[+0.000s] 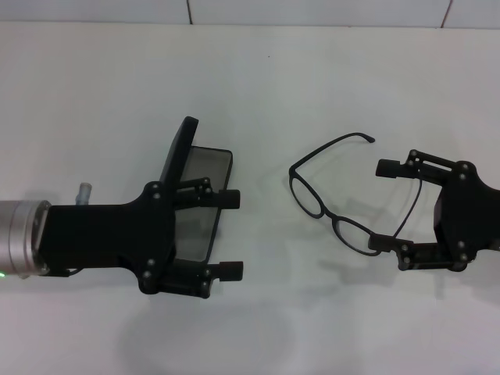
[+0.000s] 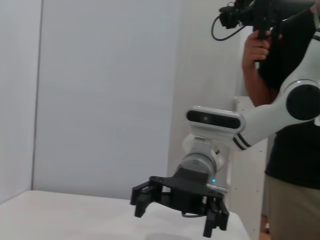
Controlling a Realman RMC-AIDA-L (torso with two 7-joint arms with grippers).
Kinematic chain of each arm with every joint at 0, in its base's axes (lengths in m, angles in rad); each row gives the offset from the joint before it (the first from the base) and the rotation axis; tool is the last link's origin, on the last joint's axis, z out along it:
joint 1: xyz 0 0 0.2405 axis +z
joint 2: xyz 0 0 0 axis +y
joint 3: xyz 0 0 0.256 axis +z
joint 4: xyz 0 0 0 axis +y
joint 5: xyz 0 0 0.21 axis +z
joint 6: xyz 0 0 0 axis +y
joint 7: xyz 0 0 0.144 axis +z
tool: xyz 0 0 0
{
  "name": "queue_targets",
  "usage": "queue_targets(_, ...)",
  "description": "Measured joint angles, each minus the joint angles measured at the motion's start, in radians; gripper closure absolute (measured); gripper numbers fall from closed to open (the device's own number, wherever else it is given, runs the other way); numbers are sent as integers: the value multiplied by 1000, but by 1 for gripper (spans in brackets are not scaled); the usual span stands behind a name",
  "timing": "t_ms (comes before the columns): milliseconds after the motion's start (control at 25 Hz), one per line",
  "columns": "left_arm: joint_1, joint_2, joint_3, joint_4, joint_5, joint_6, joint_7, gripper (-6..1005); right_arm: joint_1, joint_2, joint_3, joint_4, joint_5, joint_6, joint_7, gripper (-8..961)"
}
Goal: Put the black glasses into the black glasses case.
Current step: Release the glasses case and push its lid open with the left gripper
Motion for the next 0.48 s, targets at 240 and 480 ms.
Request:
queue_targets(240, 2, 0, -10, -4, 3, -2, 6, 144, 3, 1, 1, 1, -2, 11, -3, 112)
queue_targets(480, 9, -3, -37, -6, 1, -13, 10, 147, 1, 0, 1, 0, -2, 15, -3, 100)
